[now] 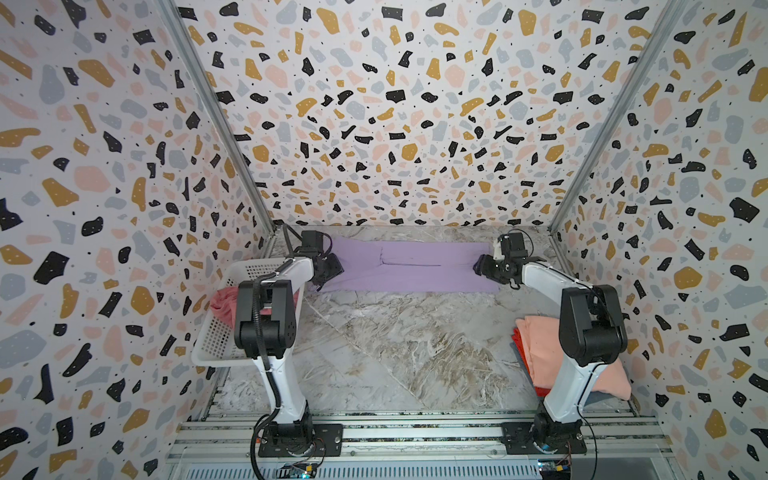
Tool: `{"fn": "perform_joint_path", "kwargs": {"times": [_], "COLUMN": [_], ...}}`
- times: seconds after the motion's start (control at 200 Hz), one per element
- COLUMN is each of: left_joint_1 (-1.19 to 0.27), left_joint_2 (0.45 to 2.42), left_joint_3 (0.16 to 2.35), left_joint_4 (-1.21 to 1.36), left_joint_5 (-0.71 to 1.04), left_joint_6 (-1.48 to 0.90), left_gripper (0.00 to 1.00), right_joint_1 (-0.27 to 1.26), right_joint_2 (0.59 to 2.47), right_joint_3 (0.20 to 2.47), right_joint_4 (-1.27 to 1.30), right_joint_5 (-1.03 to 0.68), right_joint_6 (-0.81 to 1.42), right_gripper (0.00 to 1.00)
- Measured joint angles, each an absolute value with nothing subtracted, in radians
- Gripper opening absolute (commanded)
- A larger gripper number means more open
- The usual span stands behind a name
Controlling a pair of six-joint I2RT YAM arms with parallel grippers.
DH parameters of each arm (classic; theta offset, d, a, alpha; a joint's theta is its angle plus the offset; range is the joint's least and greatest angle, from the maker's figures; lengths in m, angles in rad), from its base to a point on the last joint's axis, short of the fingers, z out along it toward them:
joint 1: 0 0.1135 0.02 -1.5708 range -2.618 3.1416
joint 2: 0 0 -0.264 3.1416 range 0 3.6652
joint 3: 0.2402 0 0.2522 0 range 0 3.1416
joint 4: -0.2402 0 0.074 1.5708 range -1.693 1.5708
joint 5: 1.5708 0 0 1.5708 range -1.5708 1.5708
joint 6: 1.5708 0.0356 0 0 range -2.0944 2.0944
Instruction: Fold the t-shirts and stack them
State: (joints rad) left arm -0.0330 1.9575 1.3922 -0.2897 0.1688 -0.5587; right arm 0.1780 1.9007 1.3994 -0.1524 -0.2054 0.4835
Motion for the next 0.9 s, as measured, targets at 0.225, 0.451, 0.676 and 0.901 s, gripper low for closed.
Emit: {"fn": "perform_joint_path", "kwargs": {"times": [0.225, 0.451, 0.676, 0.901], "left_joint_1": [-0.109, -0.118, -0.113, -0.115], "left_joint_2": [2.037, 2.152, 2.209, 2.366], "left_joint_3": [1.473, 1.519, 1.594, 1.834], "left_joint_4": [-0.247, -0.239, -0.231, -0.26], "left_joint_5": [0.116, 0.087, 0.084, 0.136], "left_joint_6": [-0.653, -0.709, -0.714, -0.638], "left_gripper": [0.56, 0.56, 0.56, 0.56], "right_joint_1": [0.22, 0.224, 0.24, 0.308], "right_joint_2": [2.123, 2.311, 2.242, 1.985], "right_joint_3": [1.645, 1.696, 1.6, 1.244], "right_joint_4": [-0.045, -0.055, -0.096, -0.111], "right_joint_5": [-0.254, -0.231, -0.154, -0.134], "right_joint_6": [0.484, 0.461, 0.472, 0.54], "right_gripper": [0.66, 0.66, 0.65, 0.64]}}
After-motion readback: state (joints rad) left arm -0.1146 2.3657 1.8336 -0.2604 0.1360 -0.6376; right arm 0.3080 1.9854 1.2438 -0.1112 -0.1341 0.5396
